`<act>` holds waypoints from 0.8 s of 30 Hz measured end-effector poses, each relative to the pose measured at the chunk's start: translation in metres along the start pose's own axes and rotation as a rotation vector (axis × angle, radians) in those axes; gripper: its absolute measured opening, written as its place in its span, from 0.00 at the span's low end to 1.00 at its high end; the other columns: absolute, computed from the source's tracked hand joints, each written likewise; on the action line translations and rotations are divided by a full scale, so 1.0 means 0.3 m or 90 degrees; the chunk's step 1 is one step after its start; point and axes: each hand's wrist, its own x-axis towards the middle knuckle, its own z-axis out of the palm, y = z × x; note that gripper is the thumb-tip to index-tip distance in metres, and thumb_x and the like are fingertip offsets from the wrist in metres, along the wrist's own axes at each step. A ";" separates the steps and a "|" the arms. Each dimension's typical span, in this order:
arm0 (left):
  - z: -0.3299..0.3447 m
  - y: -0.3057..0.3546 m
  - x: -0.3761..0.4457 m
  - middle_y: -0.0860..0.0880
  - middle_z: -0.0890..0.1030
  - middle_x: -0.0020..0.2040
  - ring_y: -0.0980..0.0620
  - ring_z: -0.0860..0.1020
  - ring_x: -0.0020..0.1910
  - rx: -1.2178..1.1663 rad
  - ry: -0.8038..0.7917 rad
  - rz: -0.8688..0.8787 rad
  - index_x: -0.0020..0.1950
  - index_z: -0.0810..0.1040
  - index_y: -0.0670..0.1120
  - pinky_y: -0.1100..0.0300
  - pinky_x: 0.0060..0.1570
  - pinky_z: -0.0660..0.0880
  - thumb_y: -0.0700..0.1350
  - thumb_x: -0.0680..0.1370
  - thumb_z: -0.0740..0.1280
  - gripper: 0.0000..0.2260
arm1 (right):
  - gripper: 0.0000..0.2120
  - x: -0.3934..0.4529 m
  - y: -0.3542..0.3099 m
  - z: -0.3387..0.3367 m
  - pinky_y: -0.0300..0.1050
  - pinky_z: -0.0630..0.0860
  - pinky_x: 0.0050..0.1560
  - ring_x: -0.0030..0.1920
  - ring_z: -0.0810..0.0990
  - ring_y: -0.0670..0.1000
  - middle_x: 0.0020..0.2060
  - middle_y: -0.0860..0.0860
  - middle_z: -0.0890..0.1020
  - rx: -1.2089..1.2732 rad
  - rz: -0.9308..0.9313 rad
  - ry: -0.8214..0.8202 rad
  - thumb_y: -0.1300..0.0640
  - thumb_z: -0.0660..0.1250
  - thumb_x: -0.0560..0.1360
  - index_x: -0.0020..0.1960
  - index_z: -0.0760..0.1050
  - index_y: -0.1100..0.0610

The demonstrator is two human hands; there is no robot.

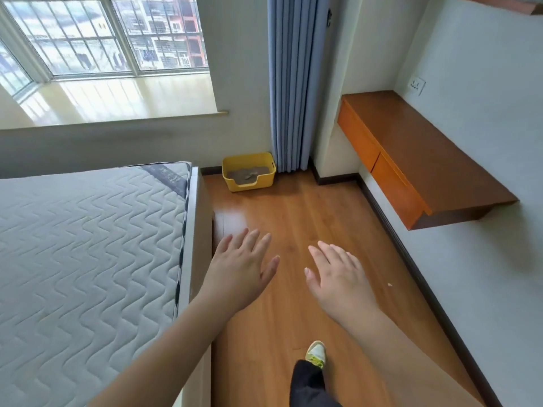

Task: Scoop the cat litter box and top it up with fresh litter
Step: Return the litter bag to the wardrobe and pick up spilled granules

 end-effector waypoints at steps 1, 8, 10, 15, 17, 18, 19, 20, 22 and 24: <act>0.008 -0.001 0.070 0.52 0.64 0.77 0.50 0.57 0.77 0.004 -0.003 0.001 0.78 0.58 0.54 0.50 0.75 0.53 0.65 0.77 0.35 0.34 | 0.32 0.064 0.032 0.002 0.50 0.54 0.74 0.75 0.58 0.50 0.75 0.49 0.61 0.003 0.001 -0.005 0.39 0.37 0.77 0.76 0.58 0.50; -0.004 0.013 0.509 0.52 0.60 0.78 0.51 0.53 0.78 0.009 -0.017 -0.012 0.79 0.54 0.55 0.51 0.75 0.48 0.65 0.75 0.31 0.35 | 0.35 0.486 0.241 -0.056 0.49 0.52 0.75 0.76 0.57 0.50 0.75 0.48 0.61 0.009 -0.015 -0.017 0.39 0.33 0.75 0.76 0.58 0.49; -0.006 0.017 0.600 0.52 0.60 0.78 0.50 0.54 0.78 0.005 -0.024 -0.010 0.79 0.55 0.55 0.50 0.75 0.49 0.65 0.76 0.32 0.35 | 0.38 0.597 0.270 -0.068 0.49 0.52 0.74 0.76 0.58 0.51 0.75 0.49 0.62 0.003 -0.038 -0.028 0.39 0.31 0.72 0.76 0.58 0.49; 0.018 -0.053 0.804 0.52 0.64 0.77 0.51 0.57 0.77 -0.016 -0.026 -0.054 0.78 0.57 0.54 0.50 0.75 0.53 0.64 0.77 0.33 0.34 | 0.26 0.853 0.292 -0.101 0.49 0.47 0.76 0.77 0.52 0.50 0.77 0.48 0.56 0.005 -0.066 -0.066 0.42 0.43 0.81 0.78 0.52 0.49; 0.026 -0.108 0.906 0.52 0.64 0.76 0.51 0.58 0.77 -0.019 -0.027 -0.063 0.78 0.57 0.55 0.50 0.75 0.54 0.62 0.77 0.33 0.33 | 0.26 0.965 0.285 -0.108 0.48 0.47 0.76 0.77 0.51 0.49 0.77 0.48 0.55 0.004 -0.071 -0.068 0.43 0.46 0.82 0.78 0.52 0.49; 0.034 -0.138 0.959 0.51 0.64 0.76 0.51 0.58 0.77 -0.020 -0.026 -0.065 0.78 0.57 0.55 0.50 0.75 0.54 0.62 0.77 0.33 0.33 | 0.26 1.024 0.280 -0.105 0.48 0.47 0.76 0.77 0.51 0.49 0.77 0.48 0.55 0.003 -0.072 -0.068 0.43 0.46 0.82 0.78 0.52 0.48; 0.043 -0.167 1.015 0.52 0.64 0.76 0.51 0.58 0.77 -0.021 -0.024 -0.064 0.78 0.58 0.55 0.50 0.75 0.54 0.63 0.77 0.33 0.33 | 0.26 1.086 0.274 -0.098 0.49 0.47 0.76 0.77 0.52 0.49 0.77 0.48 0.56 0.005 -0.071 -0.070 0.43 0.46 0.82 0.78 0.52 0.48; 0.053 -0.200 1.075 0.52 0.65 0.76 0.50 0.58 0.77 -0.021 -0.021 -0.060 0.78 0.58 0.54 0.50 0.75 0.55 0.63 0.77 0.33 0.34 | 0.26 1.152 0.265 -0.091 0.49 0.48 0.76 0.77 0.52 0.49 0.77 0.48 0.56 0.008 -0.069 -0.069 0.43 0.47 0.82 0.78 0.52 0.48; 0.076 -0.274 1.200 0.51 0.65 0.76 0.50 0.58 0.77 -0.021 -0.020 -0.050 0.78 0.59 0.54 0.50 0.75 0.56 0.63 0.77 0.33 0.34 | 0.26 1.289 0.245 -0.067 0.49 0.49 0.76 0.76 0.53 0.50 0.77 0.48 0.57 0.002 -0.066 -0.069 0.43 0.47 0.82 0.77 0.53 0.48; 0.092 -0.342 1.314 0.51 0.64 0.77 0.50 0.57 0.77 -0.020 -0.026 -0.038 0.78 0.58 0.54 0.49 0.76 0.55 0.64 0.77 0.33 0.34 | 0.26 1.414 0.221 -0.053 0.49 0.50 0.76 0.76 0.53 0.50 0.77 0.48 0.57 -0.007 -0.061 -0.071 0.43 0.48 0.82 0.77 0.54 0.49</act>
